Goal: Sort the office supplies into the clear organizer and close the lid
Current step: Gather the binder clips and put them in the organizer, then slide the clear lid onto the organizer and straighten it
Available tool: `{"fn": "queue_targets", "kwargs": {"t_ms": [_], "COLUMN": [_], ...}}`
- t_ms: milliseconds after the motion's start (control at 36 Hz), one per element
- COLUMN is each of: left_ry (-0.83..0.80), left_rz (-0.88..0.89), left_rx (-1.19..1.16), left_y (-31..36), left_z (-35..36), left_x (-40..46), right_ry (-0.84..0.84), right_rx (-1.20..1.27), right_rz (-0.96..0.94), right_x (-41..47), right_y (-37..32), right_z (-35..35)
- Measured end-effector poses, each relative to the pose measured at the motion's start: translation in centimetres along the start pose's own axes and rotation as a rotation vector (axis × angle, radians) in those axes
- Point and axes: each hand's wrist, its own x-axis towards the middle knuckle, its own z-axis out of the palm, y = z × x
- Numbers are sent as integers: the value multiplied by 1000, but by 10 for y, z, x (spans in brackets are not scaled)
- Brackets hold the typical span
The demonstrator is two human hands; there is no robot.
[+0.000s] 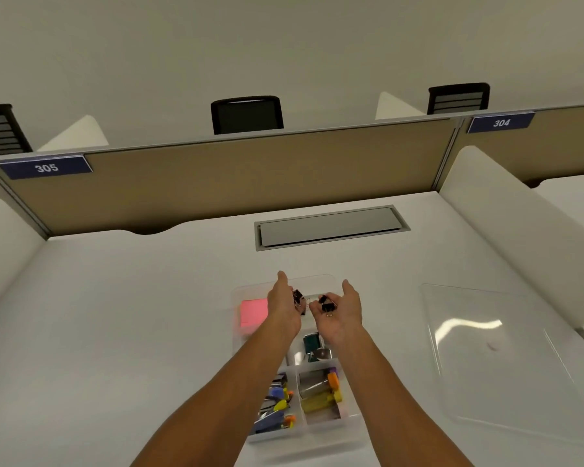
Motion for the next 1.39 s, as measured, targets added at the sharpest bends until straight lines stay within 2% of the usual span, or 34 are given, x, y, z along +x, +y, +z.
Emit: {"fn": "queue_targets", "kwargs": {"t_ms": [278, 417, 667, 889, 1111, 1389], "left_ry": [-56, -55, -69, -134, -119, -278], "left_rz": [-31, -28, -11, 34, 48, -1], "left_rx": [51, 67, -66, -120, -22, 200], "left_y": [1, 0, -9, -36, -88, -144], "left_z": [-1, -4, -16, -26, -28, -26], "left_x": [2, 0, -16, -42, -73, -108], "right_ry": [-67, -90, -139, -119, -76, -34], "right_rx": [-36, -8, 64, -69, -235, -290], "right_rz": [56, 16, -4, -64, -174, -256], "right_x": [-2, -3, -18, -40, -59, -82], "right_y": [-14, -13, -21, -37, -52, -50], "right_z": [-2, -14, -71, -122, -164, -191]}}
